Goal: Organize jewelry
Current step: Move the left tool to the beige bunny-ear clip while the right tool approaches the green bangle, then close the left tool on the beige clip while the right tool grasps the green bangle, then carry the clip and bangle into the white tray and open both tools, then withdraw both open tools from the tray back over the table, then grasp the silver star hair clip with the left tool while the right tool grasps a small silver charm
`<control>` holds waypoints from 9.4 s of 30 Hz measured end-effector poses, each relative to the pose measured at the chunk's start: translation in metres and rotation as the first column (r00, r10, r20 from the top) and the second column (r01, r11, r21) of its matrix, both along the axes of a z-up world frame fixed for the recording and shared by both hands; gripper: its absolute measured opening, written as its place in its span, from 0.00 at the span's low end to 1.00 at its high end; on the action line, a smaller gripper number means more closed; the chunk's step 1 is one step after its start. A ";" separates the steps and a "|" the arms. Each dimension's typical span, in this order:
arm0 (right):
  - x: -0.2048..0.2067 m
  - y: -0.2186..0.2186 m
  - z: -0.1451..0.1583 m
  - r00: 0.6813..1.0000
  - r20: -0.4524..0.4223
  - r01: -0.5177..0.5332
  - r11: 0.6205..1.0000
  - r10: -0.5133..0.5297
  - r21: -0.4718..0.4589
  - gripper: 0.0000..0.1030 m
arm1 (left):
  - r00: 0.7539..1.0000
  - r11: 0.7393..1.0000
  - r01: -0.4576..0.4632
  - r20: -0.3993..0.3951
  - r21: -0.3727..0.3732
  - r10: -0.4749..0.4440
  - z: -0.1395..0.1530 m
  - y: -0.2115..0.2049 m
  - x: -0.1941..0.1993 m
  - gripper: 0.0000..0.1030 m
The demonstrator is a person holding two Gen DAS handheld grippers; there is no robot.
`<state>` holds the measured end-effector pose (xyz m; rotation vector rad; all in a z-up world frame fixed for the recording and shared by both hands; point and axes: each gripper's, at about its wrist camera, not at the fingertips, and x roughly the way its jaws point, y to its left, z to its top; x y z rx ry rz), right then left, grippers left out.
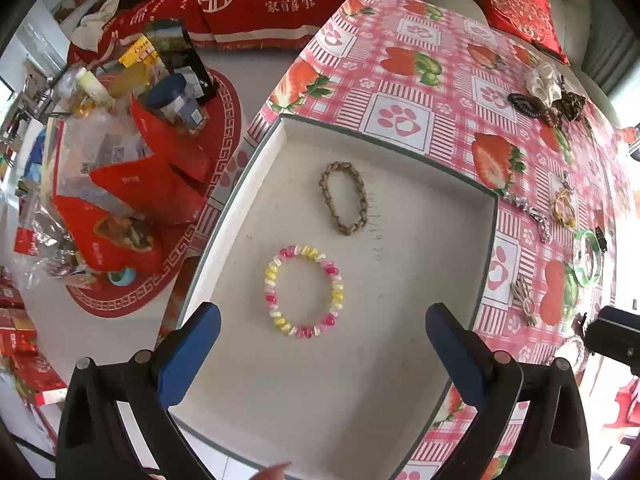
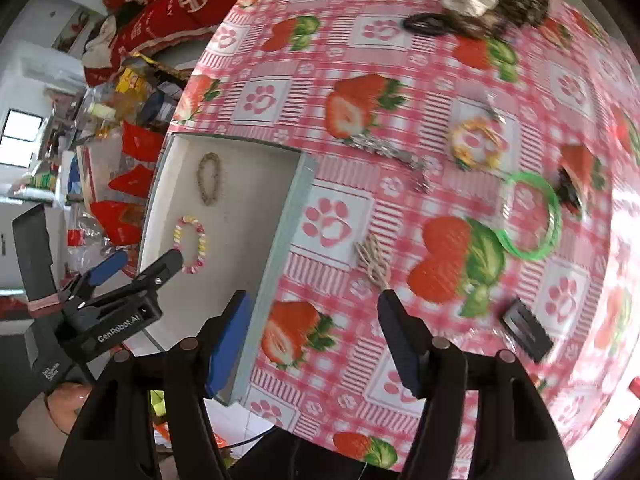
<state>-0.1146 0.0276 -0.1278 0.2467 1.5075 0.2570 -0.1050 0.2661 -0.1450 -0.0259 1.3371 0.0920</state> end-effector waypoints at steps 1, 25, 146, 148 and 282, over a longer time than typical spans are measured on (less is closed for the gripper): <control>-0.003 -0.004 0.001 1.000 -0.001 0.009 1.000 -0.009 0.002 0.72 | 1.000 1.000 -0.011 -0.010 0.002 0.011 0.000 0.000 0.002 1.00; -0.065 -0.115 -0.003 0.974 -0.064 0.212 0.974 -0.217 -0.080 0.85 | 0.961 0.957 0.264 -0.051 -0.118 -0.271 0.021 -0.105 -0.018 1.00; 0.056 0.111 -0.026 0.941 0.062 -0.323 0.938 0.332 -0.127 0.07 | 0.990 0.993 -0.093 -0.112 -0.074 0.084 -0.017 0.046 -0.067 0.24; 0.058 0.121 -0.037 0.936 0.039 -0.340 0.928 0.350 -0.152 0.07 | 0.988 0.992 -0.101 -0.124 -0.078 0.091 -0.026 0.050 -0.067 0.24; 0.133 -0.157 -0.055 0.999 0.040 0.039 0.994 -0.036 -0.103 0.57 | 0.945 0.926 -0.296 -0.217 -0.236 0.246 -0.071 -0.171 0.075 0.71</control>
